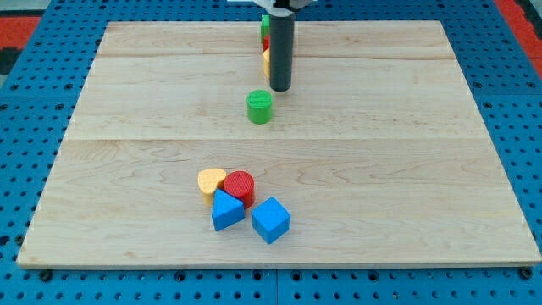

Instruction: Touch your arm to the green circle

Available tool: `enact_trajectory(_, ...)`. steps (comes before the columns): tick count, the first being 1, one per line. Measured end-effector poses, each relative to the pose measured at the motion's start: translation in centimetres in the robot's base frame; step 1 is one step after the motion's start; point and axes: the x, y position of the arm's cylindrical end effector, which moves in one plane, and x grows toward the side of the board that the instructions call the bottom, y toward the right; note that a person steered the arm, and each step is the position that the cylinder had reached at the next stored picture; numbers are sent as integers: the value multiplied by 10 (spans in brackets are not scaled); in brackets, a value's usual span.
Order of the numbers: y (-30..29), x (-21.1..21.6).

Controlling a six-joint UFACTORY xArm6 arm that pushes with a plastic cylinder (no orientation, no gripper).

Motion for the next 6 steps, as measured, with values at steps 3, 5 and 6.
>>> enact_trajectory(3,-71,101)
enact_trajectory(5,-110,100)
enact_trajectory(6,-121,132)
